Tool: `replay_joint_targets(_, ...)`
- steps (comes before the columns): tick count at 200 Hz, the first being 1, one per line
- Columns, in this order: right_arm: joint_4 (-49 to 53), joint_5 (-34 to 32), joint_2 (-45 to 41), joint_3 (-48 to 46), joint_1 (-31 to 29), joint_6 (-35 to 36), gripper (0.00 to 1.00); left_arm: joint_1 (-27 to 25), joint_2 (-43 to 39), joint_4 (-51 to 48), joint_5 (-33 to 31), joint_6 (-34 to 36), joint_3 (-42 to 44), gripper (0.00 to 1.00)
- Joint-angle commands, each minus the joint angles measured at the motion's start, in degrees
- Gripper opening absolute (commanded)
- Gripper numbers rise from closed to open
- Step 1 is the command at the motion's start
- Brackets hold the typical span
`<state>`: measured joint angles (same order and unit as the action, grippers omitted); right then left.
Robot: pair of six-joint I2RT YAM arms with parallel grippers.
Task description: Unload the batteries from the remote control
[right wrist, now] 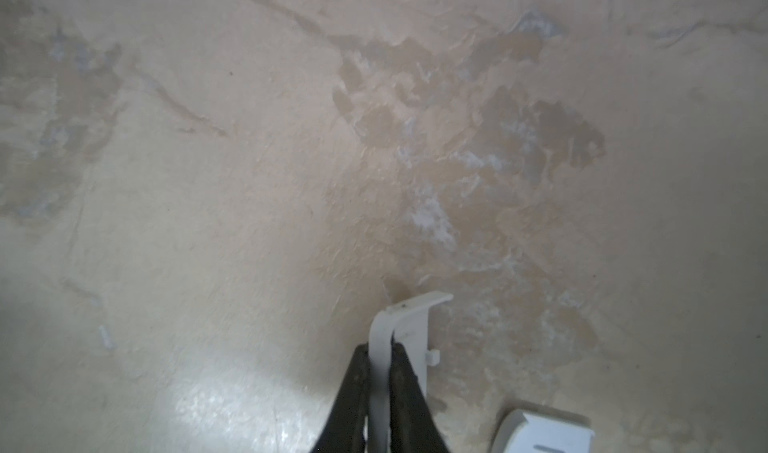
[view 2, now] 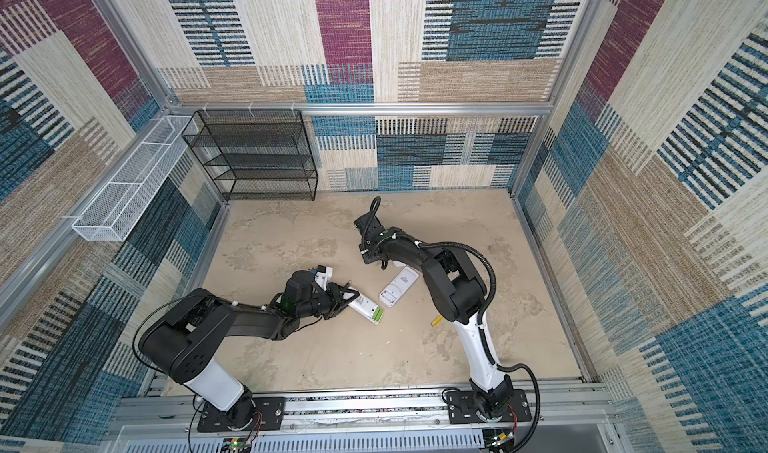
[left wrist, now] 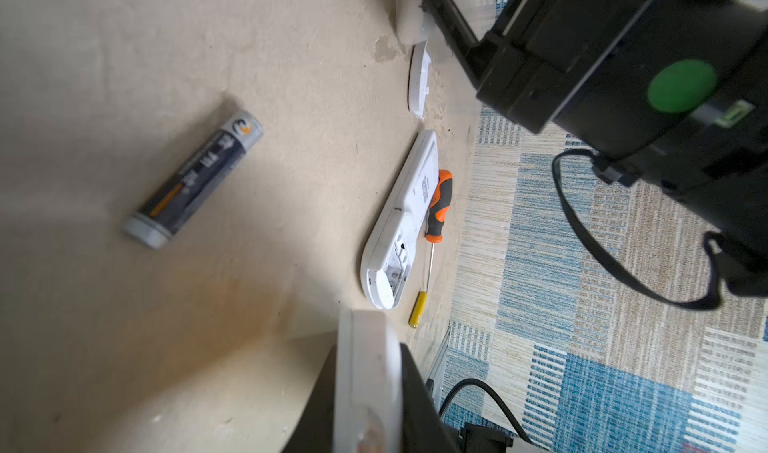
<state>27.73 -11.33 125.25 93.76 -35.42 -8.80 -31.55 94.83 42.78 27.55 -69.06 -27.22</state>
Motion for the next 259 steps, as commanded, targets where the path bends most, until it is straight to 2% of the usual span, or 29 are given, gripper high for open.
replay_joint_targets(1,2.2,-0.1,0.2,0.0,-0.1,0.4,0.23,0.0,-0.1,-0.4,-0.8,-1.2,-0.2,0.0)
replay_joint_targets(50,2.2,2.9,-2.5,0.9,-0.1,-0.8,0.39,0.0,-3.9,-6.5,-1.0,-0.5,0.6,0.01)
replay_joint_targets(96,0.1,7.2,-11.1,-1.9,1.5,-2.4,0.41,0.0,-10.7,-20.5,-3.7,3.8,0.9,0.15)
replay_joint_targets(163,-0.2,12.3,-24.8,-21.8,12.2,-5.4,0.46,0.0,-14.0,-28.2,-5.8,4.8,1.3,0.32)
replay_joint_targets(199,-0.3,14.6,-29.6,-31.6,18.9,-4.7,0.48,0.1,-18.3,-34.9,-8.8,7.2,0.7,0.47)
replay_joint_targets(223,-0.4,15.0,-31.0,-34.3,20.4,-4.6,0.49,0.2,-20.9,-39.8,-10.5,8.6,0.3,0.56)
replay_joint_targets(259,-0.3,15.2,-29.7,-35.8,20.4,-4.8,0.5,0.8,-24.4,-45.4,-12.8,9.6,0.2,0.6)
